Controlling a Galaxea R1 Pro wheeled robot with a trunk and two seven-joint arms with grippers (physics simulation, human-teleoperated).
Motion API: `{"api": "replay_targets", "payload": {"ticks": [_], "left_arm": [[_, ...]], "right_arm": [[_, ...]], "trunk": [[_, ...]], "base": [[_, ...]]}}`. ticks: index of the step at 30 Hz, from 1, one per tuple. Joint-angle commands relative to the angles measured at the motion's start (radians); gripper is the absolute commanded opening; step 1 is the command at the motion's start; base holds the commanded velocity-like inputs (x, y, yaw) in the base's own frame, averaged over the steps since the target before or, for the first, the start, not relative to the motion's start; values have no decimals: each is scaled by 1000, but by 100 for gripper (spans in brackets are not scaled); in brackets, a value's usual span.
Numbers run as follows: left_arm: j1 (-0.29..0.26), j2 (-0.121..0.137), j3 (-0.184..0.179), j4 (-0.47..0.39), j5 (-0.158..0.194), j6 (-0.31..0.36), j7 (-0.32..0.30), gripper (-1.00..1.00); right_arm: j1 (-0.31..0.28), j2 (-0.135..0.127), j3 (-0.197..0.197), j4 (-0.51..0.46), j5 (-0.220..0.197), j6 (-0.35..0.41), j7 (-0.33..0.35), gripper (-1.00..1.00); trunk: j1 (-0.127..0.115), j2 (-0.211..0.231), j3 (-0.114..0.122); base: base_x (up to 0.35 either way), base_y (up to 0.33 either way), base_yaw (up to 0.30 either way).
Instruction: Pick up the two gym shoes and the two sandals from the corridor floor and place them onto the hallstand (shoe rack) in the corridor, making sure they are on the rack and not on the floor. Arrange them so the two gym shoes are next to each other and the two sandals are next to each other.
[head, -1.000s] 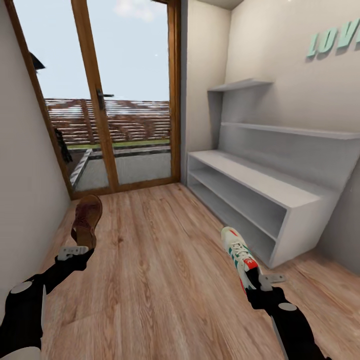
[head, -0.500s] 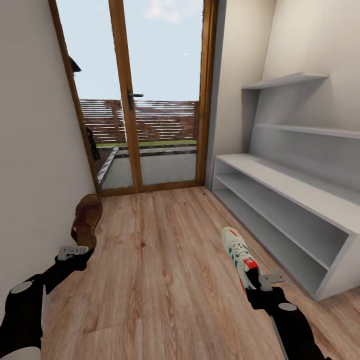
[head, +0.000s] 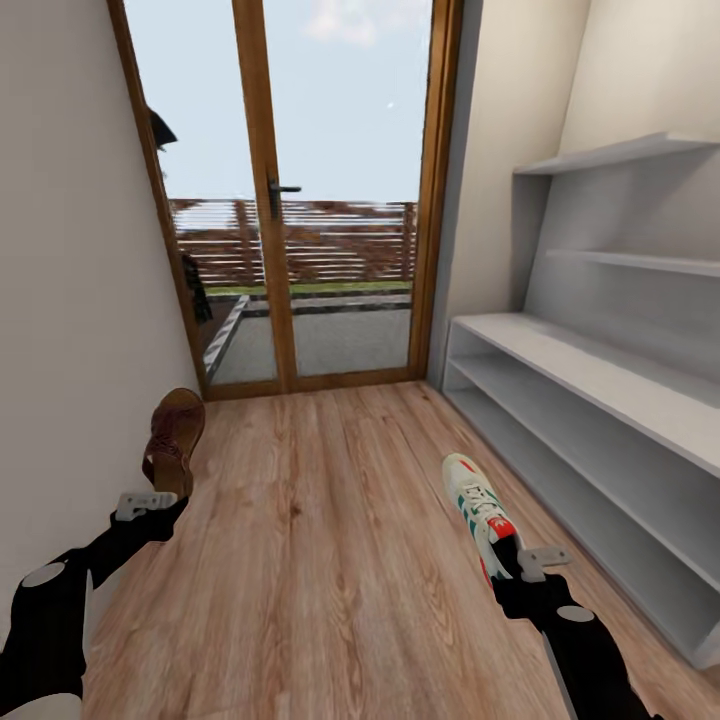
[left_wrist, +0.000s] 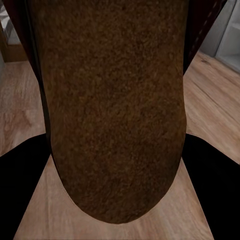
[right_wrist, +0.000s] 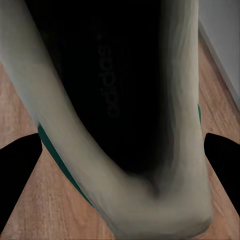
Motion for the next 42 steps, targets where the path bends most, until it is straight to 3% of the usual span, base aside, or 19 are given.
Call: {"api": "replay_targets", "payload": {"ticks": [1, 42], "left_arm": [[-1, 0, 2, -1, -2, 7, -7, -100], [-1, -1, 1, -1, -2, 7, -7, -100]], "right_arm": [[-1, 1, -2, -2, 10, 4, 10, -100], [-1, 1, -1, -2, 11, 4, 12, -100]], "trunk": [[0, 0, -1], [0, 0, -1]], "base": [[344, 1, 1], [346, 0, 0]]}}
